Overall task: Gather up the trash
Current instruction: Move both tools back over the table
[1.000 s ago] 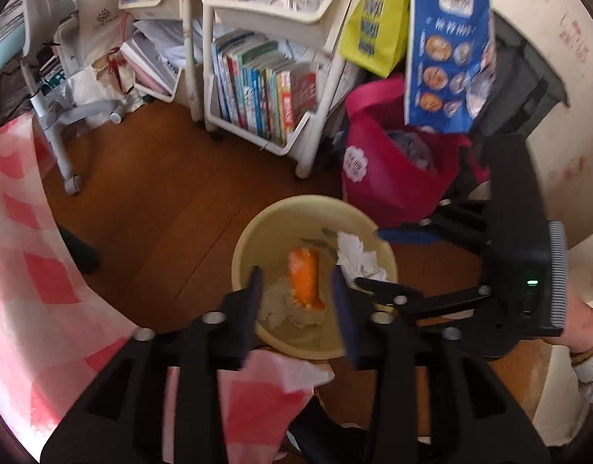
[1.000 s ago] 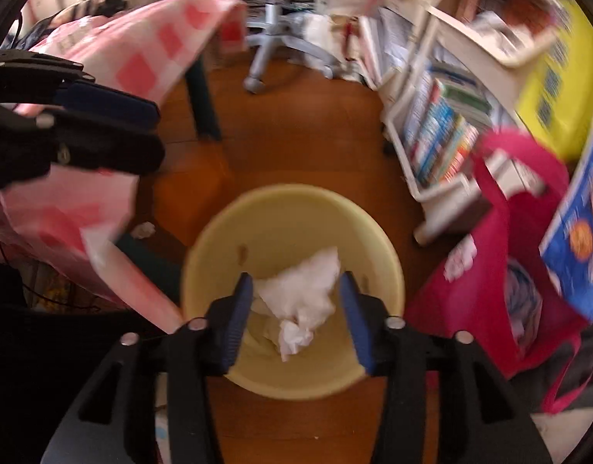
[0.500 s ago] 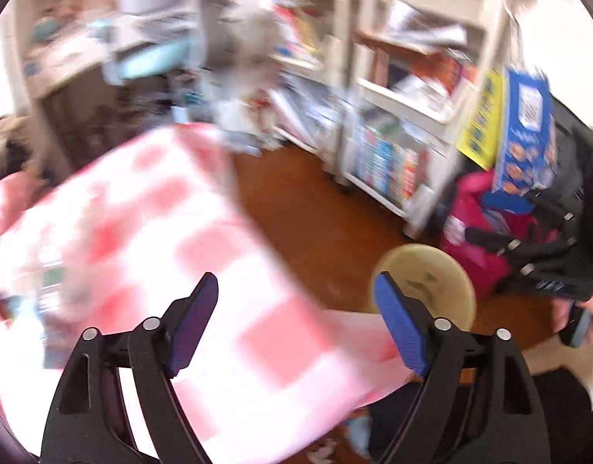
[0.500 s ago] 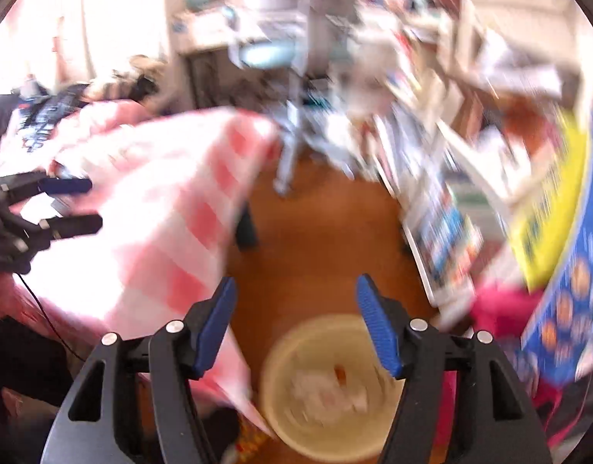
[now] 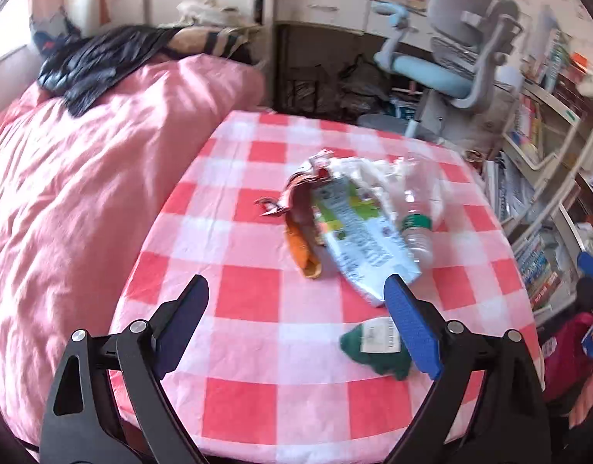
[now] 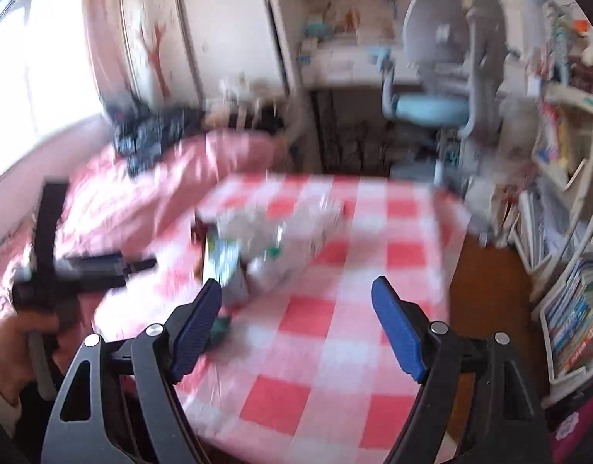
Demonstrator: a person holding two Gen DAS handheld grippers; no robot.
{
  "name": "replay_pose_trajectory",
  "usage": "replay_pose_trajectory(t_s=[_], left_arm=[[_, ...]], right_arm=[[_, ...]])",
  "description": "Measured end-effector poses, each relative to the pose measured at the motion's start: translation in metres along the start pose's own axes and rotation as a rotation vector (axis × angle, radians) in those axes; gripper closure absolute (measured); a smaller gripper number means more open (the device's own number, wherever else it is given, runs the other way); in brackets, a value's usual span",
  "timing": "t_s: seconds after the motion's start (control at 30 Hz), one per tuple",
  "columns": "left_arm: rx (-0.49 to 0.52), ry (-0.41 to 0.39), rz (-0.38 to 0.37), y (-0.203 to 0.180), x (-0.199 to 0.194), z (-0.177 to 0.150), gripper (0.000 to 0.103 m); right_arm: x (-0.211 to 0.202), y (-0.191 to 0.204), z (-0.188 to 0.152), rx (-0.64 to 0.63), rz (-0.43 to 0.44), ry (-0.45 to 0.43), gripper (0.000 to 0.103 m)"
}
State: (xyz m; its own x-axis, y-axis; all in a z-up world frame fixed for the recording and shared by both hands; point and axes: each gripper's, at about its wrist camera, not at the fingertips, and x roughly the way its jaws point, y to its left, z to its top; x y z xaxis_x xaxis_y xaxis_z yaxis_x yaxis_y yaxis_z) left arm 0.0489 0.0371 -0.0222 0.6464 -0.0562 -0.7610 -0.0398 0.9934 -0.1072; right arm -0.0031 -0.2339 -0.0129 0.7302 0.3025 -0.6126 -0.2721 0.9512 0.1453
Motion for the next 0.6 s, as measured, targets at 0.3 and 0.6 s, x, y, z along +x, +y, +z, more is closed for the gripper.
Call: replay_pose_trajectory(t_s=[0.3,0.6], left_arm=[[-0.106,-0.001,-0.049,0.048,-0.002,0.006,0.014],[-0.099,-0.001,-0.076,0.048,-0.008,0.006,0.014]], right_arm=[[0.016,0.026,0.008,-0.008,-0.032,0.005,0.026],[0.036,0.036,0.007,-0.046,-0.065,0.053,0.025]])
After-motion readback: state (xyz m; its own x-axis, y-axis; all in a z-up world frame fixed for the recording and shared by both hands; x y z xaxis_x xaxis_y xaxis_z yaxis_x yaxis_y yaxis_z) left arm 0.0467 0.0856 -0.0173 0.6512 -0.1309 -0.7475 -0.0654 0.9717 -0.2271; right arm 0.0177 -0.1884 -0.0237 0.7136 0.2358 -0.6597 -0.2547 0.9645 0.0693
